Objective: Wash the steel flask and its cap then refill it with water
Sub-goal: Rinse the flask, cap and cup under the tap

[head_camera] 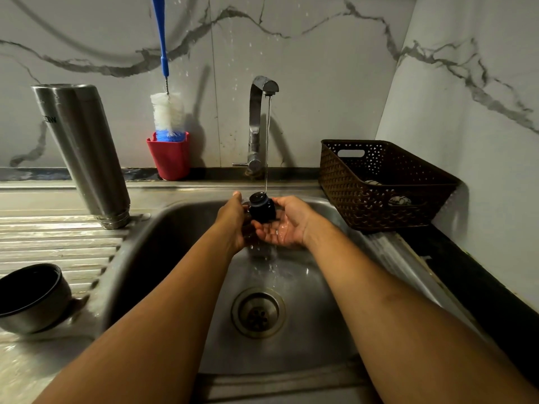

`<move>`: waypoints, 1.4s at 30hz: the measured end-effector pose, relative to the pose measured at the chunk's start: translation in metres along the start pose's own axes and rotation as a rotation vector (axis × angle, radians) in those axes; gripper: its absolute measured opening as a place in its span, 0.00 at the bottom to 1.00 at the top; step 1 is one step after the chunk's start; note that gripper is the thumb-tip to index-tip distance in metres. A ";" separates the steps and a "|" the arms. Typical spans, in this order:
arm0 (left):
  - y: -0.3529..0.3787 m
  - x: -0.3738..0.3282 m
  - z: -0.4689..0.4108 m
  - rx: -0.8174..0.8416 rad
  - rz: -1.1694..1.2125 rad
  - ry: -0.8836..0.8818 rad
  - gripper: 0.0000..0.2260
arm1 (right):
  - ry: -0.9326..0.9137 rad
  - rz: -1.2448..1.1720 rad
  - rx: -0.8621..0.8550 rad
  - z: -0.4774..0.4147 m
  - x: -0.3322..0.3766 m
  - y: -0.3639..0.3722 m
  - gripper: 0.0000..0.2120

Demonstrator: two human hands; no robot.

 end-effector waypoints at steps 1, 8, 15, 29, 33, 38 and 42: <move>0.000 0.000 0.000 0.000 -0.006 0.003 0.22 | -0.003 0.000 0.004 0.000 0.000 0.000 0.21; -0.003 0.000 -0.005 -0.006 -0.006 0.025 0.23 | -0.092 0.039 0.041 -0.003 0.007 0.005 0.19; -0.005 0.000 -0.010 -0.015 0.020 0.030 0.25 | -0.121 -0.051 0.071 -0.001 0.011 0.009 0.14; -0.003 -0.002 -0.009 -0.008 0.019 0.032 0.24 | -0.069 -0.083 -0.011 -0.004 0.004 0.004 0.20; -0.004 -0.013 -0.007 -0.070 -0.120 0.191 0.17 | -0.093 -0.048 -0.015 -0.003 0.006 0.004 0.19; -0.013 -0.027 -0.005 -0.173 -0.243 0.380 0.15 | -0.238 0.049 -0.015 0.001 0.021 0.007 0.13; -0.013 -0.025 -0.002 -0.133 -0.234 0.365 0.09 | -0.339 0.147 -0.064 -0.002 0.027 0.004 0.14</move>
Point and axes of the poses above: each hand's wrist, its own z-axis away from the middle knuckle, its own y-axis out of the palm, x = y × z, the point moved 8 cm from there along -z, towards the middle knuckle, and after that the axes turned 13 degrees about -z, right-handed, at the moved point
